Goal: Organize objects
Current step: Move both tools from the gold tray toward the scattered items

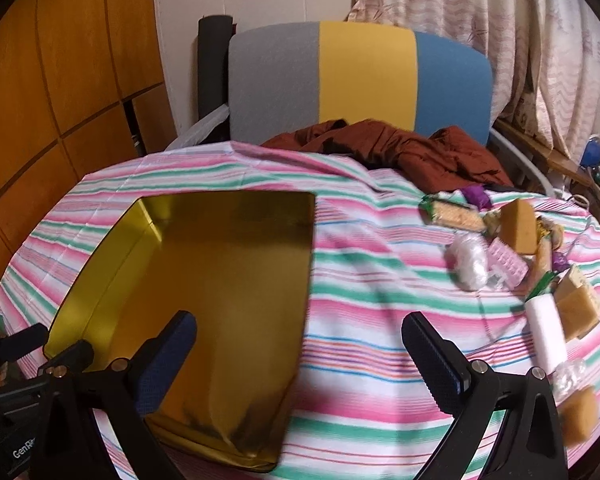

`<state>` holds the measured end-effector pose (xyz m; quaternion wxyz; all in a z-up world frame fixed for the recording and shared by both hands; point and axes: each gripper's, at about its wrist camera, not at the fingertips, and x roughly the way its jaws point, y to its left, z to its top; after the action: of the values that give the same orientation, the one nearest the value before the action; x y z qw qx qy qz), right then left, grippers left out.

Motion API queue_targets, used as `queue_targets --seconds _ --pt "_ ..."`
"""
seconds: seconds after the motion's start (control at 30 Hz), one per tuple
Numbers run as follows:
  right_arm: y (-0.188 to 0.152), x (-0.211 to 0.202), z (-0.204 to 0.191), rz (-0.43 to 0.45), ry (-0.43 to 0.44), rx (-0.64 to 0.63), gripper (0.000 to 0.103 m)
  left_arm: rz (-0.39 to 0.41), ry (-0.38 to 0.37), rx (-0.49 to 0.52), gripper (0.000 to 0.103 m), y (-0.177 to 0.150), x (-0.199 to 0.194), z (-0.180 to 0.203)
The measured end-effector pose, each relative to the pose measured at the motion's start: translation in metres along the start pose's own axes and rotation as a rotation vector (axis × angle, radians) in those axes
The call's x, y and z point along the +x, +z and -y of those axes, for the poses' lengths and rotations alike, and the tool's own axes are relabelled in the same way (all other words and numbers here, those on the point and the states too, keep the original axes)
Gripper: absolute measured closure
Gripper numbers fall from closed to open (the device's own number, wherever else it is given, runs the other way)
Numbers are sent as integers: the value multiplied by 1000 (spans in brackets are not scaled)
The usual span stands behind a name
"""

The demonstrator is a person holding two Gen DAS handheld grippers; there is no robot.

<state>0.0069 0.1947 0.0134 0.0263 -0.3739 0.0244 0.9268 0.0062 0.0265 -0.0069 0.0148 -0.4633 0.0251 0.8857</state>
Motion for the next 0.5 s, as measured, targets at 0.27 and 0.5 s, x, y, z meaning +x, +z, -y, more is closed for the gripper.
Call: queue_targets --seconds 0.27,0.5 --pt "3 -24 53 92 -50 9 0 -32 -253 51 42 0 6 38" --pt "-8 -39 115 136 -55 66 0 10 -252 225 42 -2 -5 89"
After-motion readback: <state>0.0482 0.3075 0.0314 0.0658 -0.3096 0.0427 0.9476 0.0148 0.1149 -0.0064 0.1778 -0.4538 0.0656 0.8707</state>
